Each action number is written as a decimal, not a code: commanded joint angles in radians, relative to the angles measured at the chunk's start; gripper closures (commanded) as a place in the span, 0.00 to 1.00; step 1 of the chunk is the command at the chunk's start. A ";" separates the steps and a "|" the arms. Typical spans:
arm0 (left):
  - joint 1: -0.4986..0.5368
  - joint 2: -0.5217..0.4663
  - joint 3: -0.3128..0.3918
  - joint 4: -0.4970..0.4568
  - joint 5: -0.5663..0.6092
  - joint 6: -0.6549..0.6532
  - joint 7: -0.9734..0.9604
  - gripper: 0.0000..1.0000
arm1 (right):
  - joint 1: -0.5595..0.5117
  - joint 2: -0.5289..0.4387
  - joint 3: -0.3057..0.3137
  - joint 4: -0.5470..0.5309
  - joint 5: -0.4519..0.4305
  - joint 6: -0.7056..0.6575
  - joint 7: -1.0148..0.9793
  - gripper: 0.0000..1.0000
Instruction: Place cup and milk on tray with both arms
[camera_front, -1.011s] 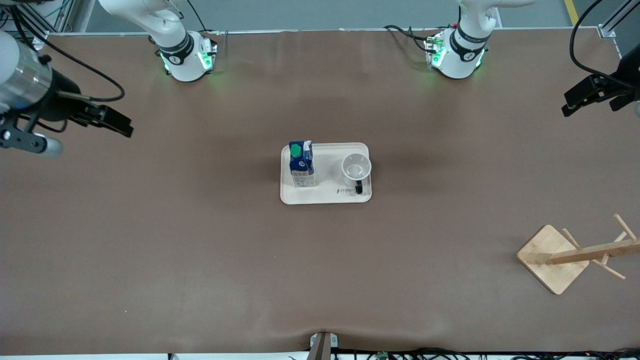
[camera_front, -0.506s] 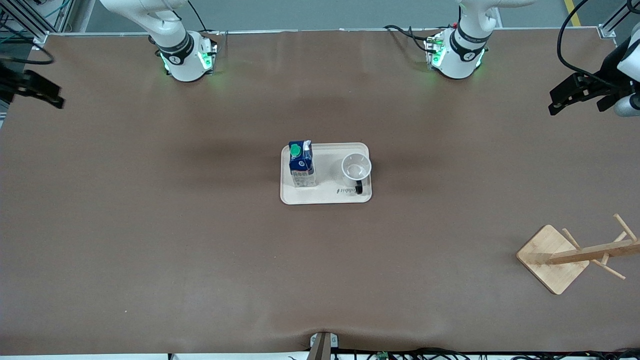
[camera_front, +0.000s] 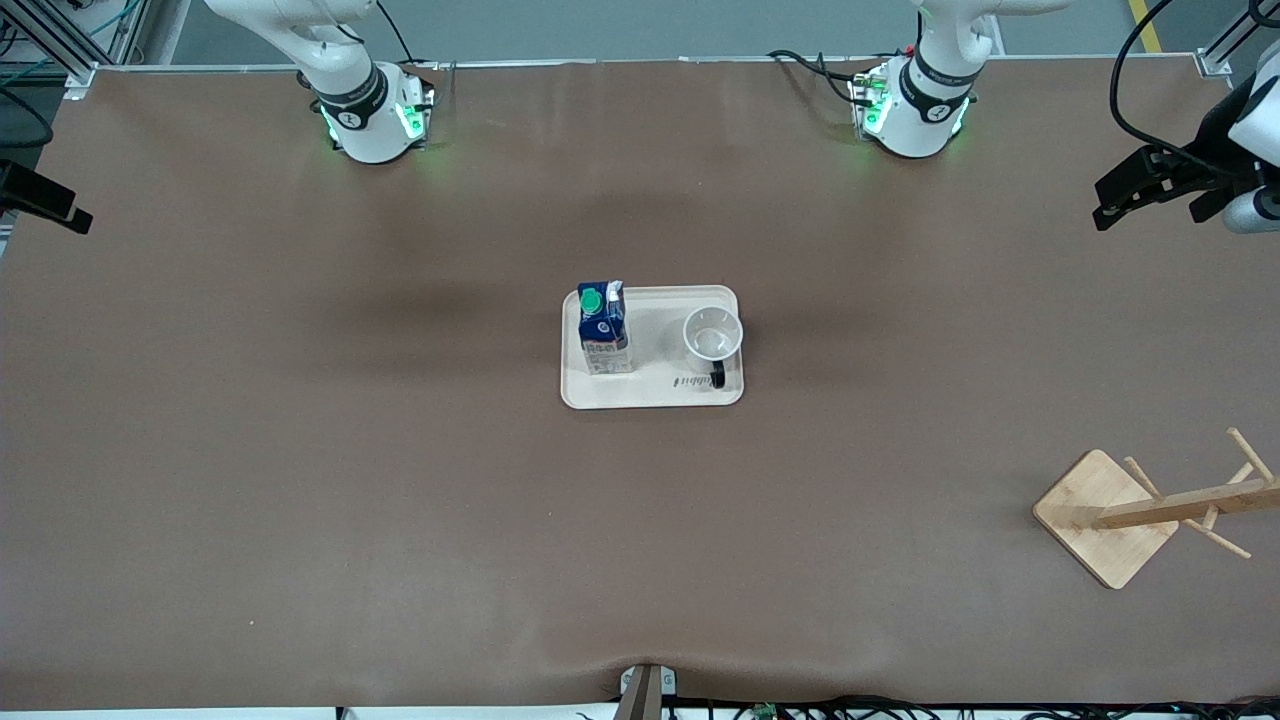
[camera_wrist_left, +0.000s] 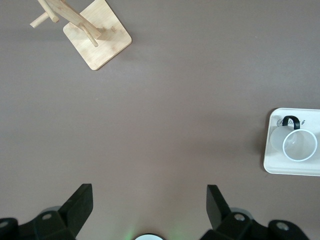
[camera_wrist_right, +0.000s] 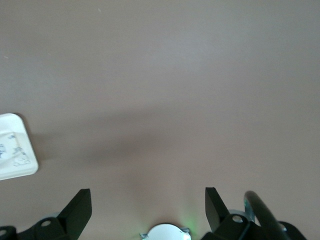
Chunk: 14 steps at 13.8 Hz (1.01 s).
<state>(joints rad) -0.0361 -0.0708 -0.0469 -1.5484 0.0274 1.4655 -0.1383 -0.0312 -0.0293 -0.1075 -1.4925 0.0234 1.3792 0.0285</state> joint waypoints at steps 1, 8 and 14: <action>-0.001 -0.003 -0.007 0.005 0.009 -0.007 -0.010 0.00 | -0.010 -0.055 0.023 -0.055 0.021 0.015 0.001 0.00; -0.004 0.014 -0.007 0.005 0.011 0.010 -0.009 0.00 | 0.010 -0.075 0.025 -0.081 0.021 0.026 0.001 0.00; -0.005 0.023 -0.008 0.005 0.011 0.013 -0.009 0.00 | 0.008 -0.074 0.023 -0.078 0.021 0.020 0.001 0.00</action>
<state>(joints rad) -0.0376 -0.0492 -0.0498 -1.5484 0.0274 1.4719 -0.1383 -0.0233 -0.0730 -0.0827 -1.5410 0.0331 1.3902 0.0285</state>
